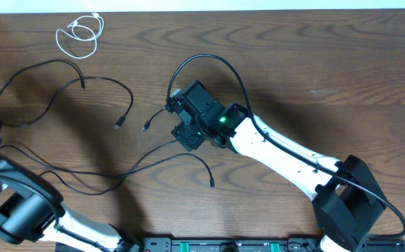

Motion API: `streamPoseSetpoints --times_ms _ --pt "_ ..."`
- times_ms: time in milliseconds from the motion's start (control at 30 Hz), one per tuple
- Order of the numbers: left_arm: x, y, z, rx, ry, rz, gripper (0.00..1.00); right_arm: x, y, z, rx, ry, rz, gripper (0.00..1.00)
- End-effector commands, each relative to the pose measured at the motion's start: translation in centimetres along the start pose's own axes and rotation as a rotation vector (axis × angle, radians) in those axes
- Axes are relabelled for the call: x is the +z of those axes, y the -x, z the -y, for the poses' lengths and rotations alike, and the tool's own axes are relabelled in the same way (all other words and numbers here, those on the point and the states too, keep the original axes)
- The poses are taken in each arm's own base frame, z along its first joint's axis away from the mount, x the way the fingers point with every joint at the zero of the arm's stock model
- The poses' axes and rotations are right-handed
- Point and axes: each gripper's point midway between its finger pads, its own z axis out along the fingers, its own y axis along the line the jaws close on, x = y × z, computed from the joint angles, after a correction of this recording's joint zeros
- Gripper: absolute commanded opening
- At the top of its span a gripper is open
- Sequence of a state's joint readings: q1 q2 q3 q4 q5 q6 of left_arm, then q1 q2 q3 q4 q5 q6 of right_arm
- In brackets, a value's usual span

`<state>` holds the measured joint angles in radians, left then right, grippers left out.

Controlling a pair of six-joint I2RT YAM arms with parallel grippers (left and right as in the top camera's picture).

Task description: Untangle cables

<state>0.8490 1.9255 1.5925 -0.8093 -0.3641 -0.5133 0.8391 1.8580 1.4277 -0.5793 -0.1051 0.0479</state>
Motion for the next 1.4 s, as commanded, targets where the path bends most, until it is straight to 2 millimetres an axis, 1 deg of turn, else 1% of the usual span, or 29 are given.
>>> streamPoseSetpoints --times_ms 0,67,167,200,400,567,633,767,900,1033,1100,1167,1200,1267,1300,1367 --pt "2.6 -0.3 -4.3 -0.084 0.098 -0.049 0.91 -0.3 0.6 -0.1 -0.013 0.002 0.015 0.69" --pt "3.7 -0.6 -6.5 -0.129 0.135 -0.079 0.91 -0.3 0.6 -0.1 -0.013 0.002 0.015 0.69" --pt "5.4 -1.8 -9.7 -0.237 0.177 -0.136 0.91 -0.3 0.6 -0.1 -0.013 0.002 0.015 0.69" --pt "5.9 -2.2 -10.4 -0.263 0.177 -0.16 0.9 -0.3 0.6 -0.1 -0.013 0.002 0.015 0.69" --pt "7.8 -4.0 -13.6 -0.34 0.196 -0.228 0.9 -0.3 0.7 -0.1 -0.014 0.003 0.019 0.69" --pt "8.7 -5.8 -15.2 -0.358 0.227 -0.268 0.9 -0.3 0.7 -0.1 -0.013 0.003 0.019 0.69" --pt "9.2 -6.8 -15.5 -0.358 0.236 -0.283 0.9 -0.3 0.8 -0.1 -0.014 0.003 0.023 0.69" --pt "10.2 -8.7 -15.5 -0.356 0.233 -0.301 0.9 -0.3 0.8 -0.1 -0.014 0.003 0.023 0.69" --pt "10.8 -10.0 -15.5 -0.355 0.234 -0.313 0.9 -0.3 0.8 -0.1 -0.014 0.003 0.023 0.69" --pt "11.4 -10.4 -14.5 -0.372 0.178 -0.319 0.8 -0.3 0.8 -0.1 -0.014 0.003 0.022 0.69" --pt "11.6 -10.6 -14.1 -0.378 0.155 -0.323 0.79 -0.3 0.8 -0.1 -0.014 0.003 0.022 0.69" --pt "11.9 -10.8 -14.1 -0.38 0.151 -0.319 0.73 -0.3 0.8 -0.1 -0.014 0.003 0.022 0.69" --pt "12.0 -11.0 -14.0 -0.381 0.15 -0.317 0.69 -0.3 0.8 -0.1 -0.014 0.004 0.022 0.69" --pt "12.2 -11.3 -14.0 -0.382 0.148 -0.313 0.48 -0.3 0.8 -0.1 -0.014 0.004 0.022 0.69" --pt "12.3 -11.4 -14.0 -0.383 0.147 -0.312 0.46 -0.3 0.8 -0.1 -0.014 0.004 0.022 0.69" --pt "12.5 -11.8 -14.0 -0.384 0.143 -0.313 0.45 -0.3 0.8 -0.1 -0.014 0.004 0.022 0.69"
